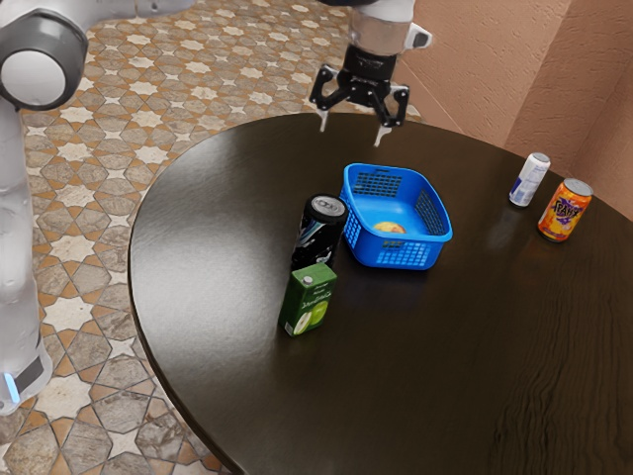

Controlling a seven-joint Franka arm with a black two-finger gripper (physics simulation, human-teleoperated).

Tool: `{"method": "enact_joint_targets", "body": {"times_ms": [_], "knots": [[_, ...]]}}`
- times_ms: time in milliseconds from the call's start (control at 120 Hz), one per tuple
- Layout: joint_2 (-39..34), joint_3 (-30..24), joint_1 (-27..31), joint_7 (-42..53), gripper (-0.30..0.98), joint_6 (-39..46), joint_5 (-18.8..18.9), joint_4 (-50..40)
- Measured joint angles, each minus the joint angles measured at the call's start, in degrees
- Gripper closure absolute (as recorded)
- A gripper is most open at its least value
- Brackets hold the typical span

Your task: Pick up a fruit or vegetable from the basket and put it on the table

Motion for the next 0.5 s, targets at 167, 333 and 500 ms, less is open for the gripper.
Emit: {"method": "enact_joint_targets", "body": {"times_ms": [167,333,500], "knots": [[0.18,-0.09,0.32,-16.41,0.0,-0.87,-1.28,0.55],[0.9,-0.21,0.56,-27.28,0.0,-1.26,-1.44,1.39],[2.87,-0.1,0.37,-34.9,0.0,-1.44,-1.32,3.33]]}}
